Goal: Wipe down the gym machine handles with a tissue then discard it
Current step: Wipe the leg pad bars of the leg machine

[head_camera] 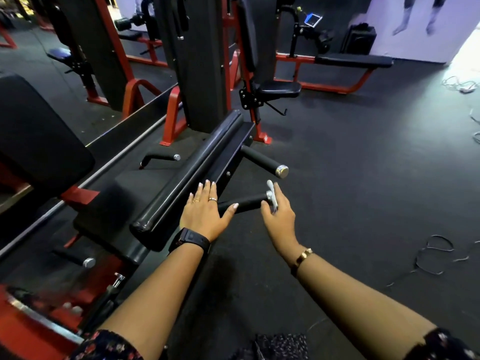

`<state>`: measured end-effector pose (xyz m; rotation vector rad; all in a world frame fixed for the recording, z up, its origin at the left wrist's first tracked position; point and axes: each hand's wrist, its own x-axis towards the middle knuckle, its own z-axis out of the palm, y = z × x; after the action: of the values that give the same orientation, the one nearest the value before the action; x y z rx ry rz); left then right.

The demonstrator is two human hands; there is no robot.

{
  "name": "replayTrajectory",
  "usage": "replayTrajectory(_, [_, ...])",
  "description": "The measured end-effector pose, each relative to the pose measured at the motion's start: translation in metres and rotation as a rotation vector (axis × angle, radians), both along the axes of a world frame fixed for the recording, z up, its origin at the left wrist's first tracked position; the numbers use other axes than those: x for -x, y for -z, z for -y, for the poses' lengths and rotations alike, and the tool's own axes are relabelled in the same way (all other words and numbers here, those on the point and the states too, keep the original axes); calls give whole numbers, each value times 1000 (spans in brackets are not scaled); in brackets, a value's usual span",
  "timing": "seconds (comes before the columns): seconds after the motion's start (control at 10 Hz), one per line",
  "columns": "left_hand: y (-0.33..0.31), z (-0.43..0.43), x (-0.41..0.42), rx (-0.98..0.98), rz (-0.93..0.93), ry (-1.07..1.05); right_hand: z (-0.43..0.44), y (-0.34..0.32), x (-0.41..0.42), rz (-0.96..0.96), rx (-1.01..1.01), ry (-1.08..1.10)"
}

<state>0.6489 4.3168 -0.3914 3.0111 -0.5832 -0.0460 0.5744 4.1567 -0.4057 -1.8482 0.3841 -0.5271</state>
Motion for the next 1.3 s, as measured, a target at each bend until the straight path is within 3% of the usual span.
replayTrajectory(0.1, [0,0,-2,2,-6,4,-18,11,14,61,20,77])
replayTrajectory(0.2, [0,1,-3,11,-6,4,-11,8,1,54,58,4])
replayTrajectory(0.4, [-1,0,-1,6,-4,3,9,5,-5,-86,-64,17])
replayTrajectory(0.6, [0,1,-1,-3,0,5,-10,10,0,29,7,81])
replayTrajectory(0.7, [0,0,-1,-6,-3,7,10,-2,-17,-97,-10,20])
replayTrajectory(0.8, [0,0,0,-8,-6,8,17,0,-13,-114,65,-23])
replayTrajectory(0.9, [0,0,0,-17,2,6,7,16,8,42,326,-41])
replayTrajectory(1.0, [0,0,-1,-14,-1,6,20,22,7,35,587,-93])
replayTrajectory(1.1, [0,0,-1,-3,-10,5,40,-1,-11,-153,566,-270])
replayTrajectory(1.2, [-1,0,-1,-5,-12,0,47,-6,-17,-199,681,-366])
replayTrajectory(1.3, [0,1,-1,-2,-9,-7,47,12,4,-63,926,-237])
